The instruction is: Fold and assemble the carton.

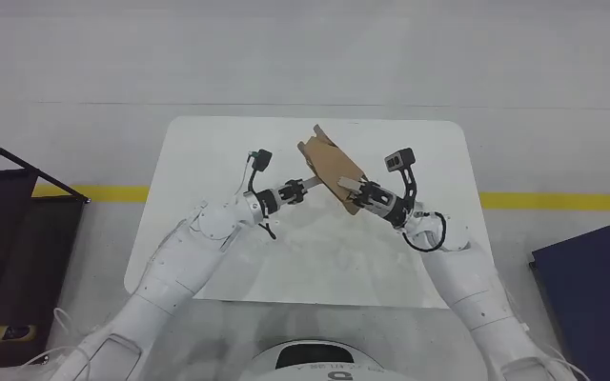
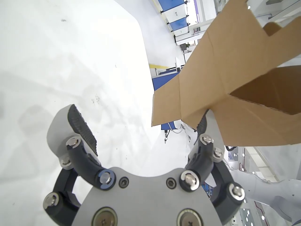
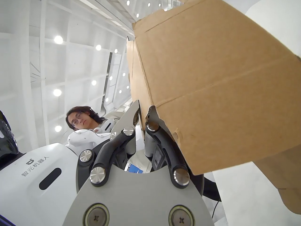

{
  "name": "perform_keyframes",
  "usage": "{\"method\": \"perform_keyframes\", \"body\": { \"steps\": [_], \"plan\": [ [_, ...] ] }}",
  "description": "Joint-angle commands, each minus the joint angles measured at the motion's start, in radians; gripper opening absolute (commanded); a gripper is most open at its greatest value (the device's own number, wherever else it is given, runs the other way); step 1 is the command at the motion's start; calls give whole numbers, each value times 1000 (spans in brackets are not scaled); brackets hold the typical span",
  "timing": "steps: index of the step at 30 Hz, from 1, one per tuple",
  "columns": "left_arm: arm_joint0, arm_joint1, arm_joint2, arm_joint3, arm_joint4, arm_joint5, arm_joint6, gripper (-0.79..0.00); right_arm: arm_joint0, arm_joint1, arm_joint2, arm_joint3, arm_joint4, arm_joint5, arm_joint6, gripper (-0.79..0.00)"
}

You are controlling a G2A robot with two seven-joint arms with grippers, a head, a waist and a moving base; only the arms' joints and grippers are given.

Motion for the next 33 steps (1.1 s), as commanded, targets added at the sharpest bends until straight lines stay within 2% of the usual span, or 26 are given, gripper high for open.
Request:
{"method": "perform_keyframes", "body": {
  "steps": [1,15,24,33],
  "plan": [
    [3,1,-8,1,-1,-2,-4,0,1,0,-1,0,-5,-3,-9,-785],
    [54,6,-47,-41,-23,-11,2,0,-17,-4,-39,-32,-7,25,-11,-785],
    [109,11,-68,-70,-14,-17,17,0,-35,6,11,-40,-32,10,-66,-785],
    [187,29,-163,-111,-83,-5,10,0,-42,13,49,-35,-44,-3,-98,-785]
  ]
}}
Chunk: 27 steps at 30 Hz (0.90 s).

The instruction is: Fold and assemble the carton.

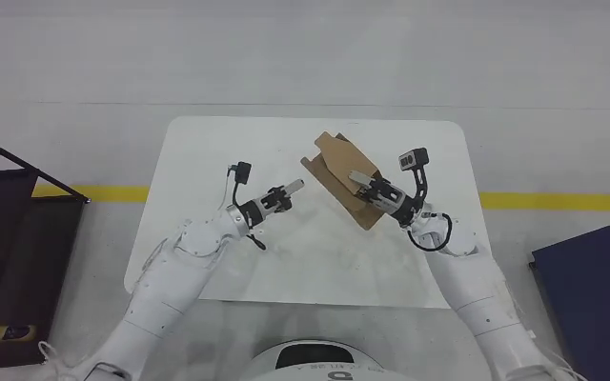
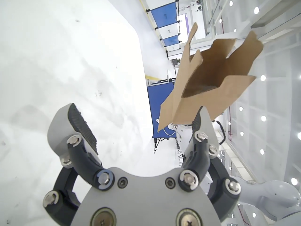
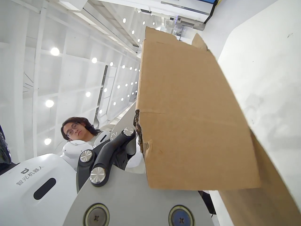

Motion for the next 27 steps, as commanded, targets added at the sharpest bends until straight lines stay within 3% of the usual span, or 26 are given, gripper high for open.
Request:
{"method": "perform_keyframes", "body": {
  "steps": [1,6,11,17,27],
  "plan": [
    [18,4,-24,-13,-24,4,-8,0,0,0,0,0,0,0,1,-785],
    [68,16,-64,-73,-36,21,-42,0,0,0,0,0,0,0,1,-785],
    [81,15,-37,-114,-14,41,-83,0,0,0,0,0,0,0,1,-785],
    [36,1,24,-86,15,43,-63,0,-34,-3,-26,-68,18,15,-1,-785],
    [-38,-22,85,-25,2,31,-27,0,-65,1,-43,-107,144,77,125,-785]
  ]
}}
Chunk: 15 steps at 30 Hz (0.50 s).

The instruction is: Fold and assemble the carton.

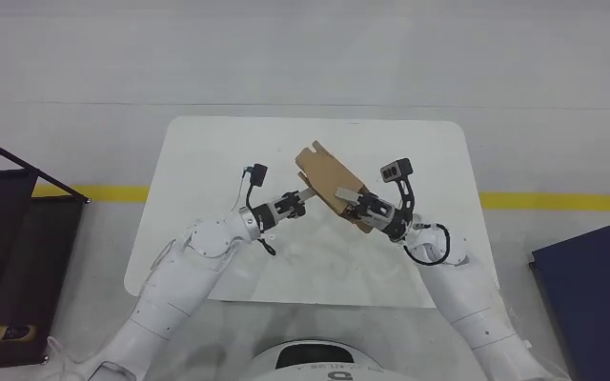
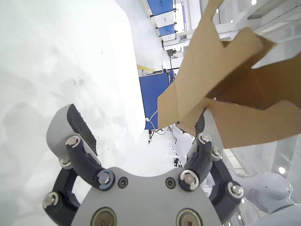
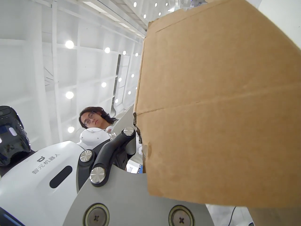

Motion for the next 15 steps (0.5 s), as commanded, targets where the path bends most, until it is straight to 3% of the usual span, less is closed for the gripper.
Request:
{"method": "perform_keyframes", "body": {
  "steps": [1,7,15],
  "plan": [
    [-7,-3,8,7,0,-2,4,0,-3,2,5,0,24,9,24,-785],
    [-8,-9,7,34,-27,-12,27,0,-3,11,87,33,176,13,87,-785],
    [68,13,-106,33,-83,-30,34,0,12,-2,146,169,759,212,476,-785]
  ]
}}
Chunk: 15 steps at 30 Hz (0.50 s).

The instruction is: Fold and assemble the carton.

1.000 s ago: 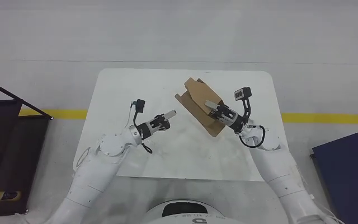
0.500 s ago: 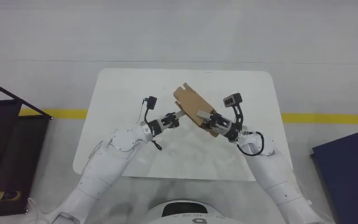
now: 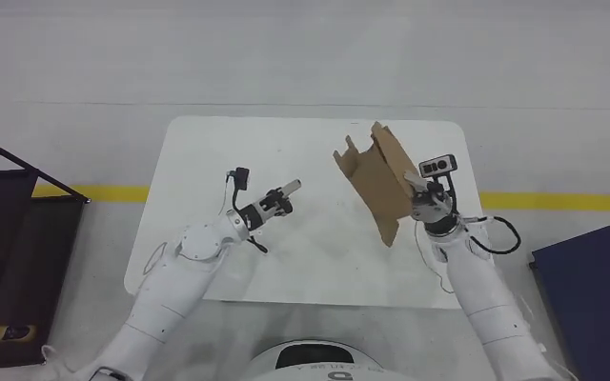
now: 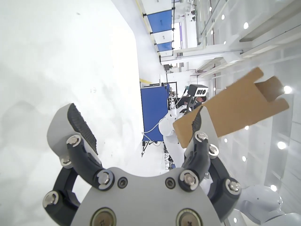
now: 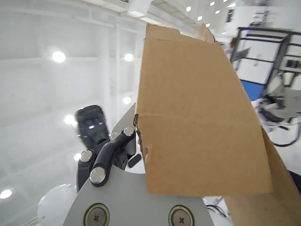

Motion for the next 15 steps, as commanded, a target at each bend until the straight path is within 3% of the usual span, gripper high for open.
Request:
{"method": "perform_keyframes", "body": {
  "steps": [1,7,15],
  "plan": [
    [18,5,-28,-22,-15,-1,-7,0,13,-9,-8,49,141,52,94,-785],
    [48,12,-73,-135,-66,11,-24,0,56,-42,-78,101,334,227,142,-785],
    [51,10,-63,-238,-73,22,-43,0,58,-43,-78,106,335,230,142,-785]
  ]
}}
